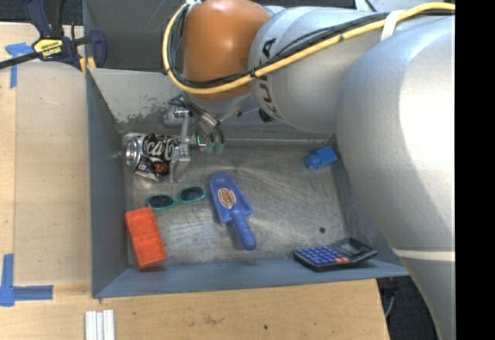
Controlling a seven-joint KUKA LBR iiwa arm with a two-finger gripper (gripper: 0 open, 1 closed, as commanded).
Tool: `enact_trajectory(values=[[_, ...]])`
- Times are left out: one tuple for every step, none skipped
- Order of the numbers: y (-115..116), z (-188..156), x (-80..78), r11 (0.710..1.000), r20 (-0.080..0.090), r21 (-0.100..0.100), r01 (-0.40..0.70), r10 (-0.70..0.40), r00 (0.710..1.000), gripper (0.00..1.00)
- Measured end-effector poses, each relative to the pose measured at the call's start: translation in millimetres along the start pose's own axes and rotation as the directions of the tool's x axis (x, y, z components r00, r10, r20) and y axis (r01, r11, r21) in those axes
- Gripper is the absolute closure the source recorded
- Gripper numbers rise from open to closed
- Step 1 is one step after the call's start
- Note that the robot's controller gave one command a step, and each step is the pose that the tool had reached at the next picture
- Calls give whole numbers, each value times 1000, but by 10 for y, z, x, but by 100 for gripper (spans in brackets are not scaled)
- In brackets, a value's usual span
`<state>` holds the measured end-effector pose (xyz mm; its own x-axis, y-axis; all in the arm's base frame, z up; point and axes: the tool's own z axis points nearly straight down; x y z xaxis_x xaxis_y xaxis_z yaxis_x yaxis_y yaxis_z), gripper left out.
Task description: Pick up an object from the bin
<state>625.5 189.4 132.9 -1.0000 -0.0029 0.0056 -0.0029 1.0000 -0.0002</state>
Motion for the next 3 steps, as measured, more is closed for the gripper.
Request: enact_trajectory(values=[[-6, -53, -22, 1000, 8, -1, -3, 3, 1000, 0], [-159, 306, 126, 996, 10, -2, -94, 94, 996, 0], [-185, 380, 149, 994, 7, -1, -113, 113, 994, 0]])
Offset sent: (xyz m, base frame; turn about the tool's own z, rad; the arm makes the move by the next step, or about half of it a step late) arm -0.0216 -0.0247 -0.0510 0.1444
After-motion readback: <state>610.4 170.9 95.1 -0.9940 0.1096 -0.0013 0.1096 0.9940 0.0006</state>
